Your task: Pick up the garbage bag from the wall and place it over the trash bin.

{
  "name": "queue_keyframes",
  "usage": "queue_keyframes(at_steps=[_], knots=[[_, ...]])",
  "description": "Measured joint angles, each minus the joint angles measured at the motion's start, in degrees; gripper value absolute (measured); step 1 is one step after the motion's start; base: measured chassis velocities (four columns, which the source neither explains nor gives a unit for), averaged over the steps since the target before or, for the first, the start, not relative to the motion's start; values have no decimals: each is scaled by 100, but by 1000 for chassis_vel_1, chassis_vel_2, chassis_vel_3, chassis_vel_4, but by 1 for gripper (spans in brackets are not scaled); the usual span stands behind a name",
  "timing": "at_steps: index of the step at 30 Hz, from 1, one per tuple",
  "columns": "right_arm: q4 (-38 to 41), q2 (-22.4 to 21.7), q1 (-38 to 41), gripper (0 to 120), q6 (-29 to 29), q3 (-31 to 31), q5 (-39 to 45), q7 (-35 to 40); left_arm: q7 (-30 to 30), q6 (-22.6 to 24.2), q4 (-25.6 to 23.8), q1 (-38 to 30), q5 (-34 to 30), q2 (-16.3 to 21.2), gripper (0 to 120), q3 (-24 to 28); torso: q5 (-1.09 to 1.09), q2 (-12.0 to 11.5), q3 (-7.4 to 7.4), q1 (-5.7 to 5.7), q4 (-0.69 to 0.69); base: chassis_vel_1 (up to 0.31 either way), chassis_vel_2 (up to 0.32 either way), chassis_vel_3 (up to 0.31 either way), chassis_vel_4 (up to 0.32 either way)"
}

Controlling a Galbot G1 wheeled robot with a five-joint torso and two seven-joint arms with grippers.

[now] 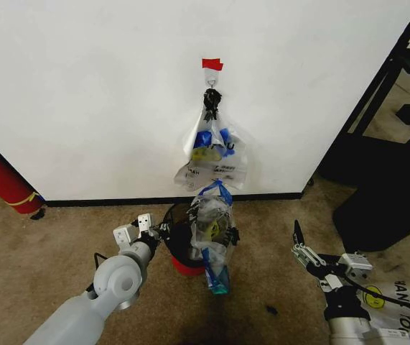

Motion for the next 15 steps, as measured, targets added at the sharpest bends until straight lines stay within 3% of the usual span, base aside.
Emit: queue_keyframes(at_steps=[3, 15], knots=[[-1, 15, -16, 100, -5, -2, -26, 2, 20, 46, 18, 6, 8, -36, 3, 10, -1, 0, 0, 0, 1, 0, 0, 0, 0], [-54, -111, 50, 100, -238, 5, 99, 122, 62, 188, -250, 222, 138, 49, 42, -138, -1, 0, 0, 0, 1, 0, 0, 0, 0]])
